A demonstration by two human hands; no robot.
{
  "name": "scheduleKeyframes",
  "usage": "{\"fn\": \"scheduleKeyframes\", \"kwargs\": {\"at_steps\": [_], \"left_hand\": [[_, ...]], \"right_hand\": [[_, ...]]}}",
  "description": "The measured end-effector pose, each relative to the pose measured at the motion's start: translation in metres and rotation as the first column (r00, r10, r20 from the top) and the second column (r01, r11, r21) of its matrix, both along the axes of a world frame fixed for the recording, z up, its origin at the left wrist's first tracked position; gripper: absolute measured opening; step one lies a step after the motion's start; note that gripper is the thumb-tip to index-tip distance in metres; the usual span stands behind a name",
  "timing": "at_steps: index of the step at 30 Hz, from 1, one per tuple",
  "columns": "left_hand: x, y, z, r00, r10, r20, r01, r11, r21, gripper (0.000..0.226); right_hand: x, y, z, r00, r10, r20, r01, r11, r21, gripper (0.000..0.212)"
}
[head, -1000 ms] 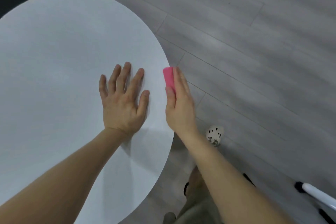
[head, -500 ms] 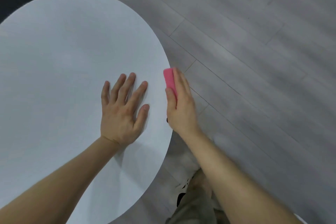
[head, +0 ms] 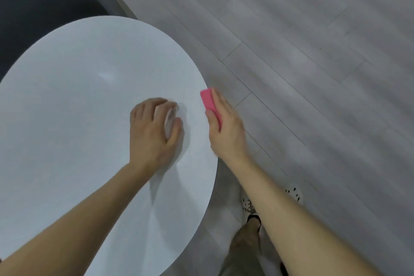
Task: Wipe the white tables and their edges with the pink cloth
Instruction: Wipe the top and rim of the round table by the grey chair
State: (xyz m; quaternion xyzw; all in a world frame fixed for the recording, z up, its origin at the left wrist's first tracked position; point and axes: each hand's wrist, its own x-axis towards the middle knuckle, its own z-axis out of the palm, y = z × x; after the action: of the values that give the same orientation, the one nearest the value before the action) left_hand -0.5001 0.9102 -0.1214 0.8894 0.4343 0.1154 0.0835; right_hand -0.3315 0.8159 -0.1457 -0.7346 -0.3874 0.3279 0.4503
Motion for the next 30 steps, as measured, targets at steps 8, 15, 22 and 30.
{"fn": "scheduleKeyframes", "kwargs": {"at_steps": [8, 15, 22, 30], "left_hand": [[0.075, 0.104, -0.008, 0.885, 0.465, -0.012, -0.464, 0.883, -0.07, 0.051], [0.078, 0.123, -0.029, 0.83, 0.541, -0.138, -0.542, 0.84, 0.036, 0.06], [0.074, 0.122, -0.033, 0.815, 0.562, -0.143, -0.557, 0.827, 0.076, 0.056], [0.076, 0.125, -0.032, 0.803, 0.575, -0.157, -0.571, 0.817, 0.073, 0.056]], "right_hand": [[0.04, 0.099, 0.007, 0.99, 0.109, -0.087, -0.102, 0.992, 0.078, 0.051], [0.039, 0.06, 0.001, 0.983, 0.144, -0.116, -0.141, 0.989, 0.04, 0.052], [0.063, 0.24, 0.0, 0.904, 0.402, -0.144, -0.39, 0.915, 0.108, 0.05], [0.062, 0.109, 0.0, 0.947, 0.293, -0.132, -0.291, 0.956, 0.037, 0.051]]}}
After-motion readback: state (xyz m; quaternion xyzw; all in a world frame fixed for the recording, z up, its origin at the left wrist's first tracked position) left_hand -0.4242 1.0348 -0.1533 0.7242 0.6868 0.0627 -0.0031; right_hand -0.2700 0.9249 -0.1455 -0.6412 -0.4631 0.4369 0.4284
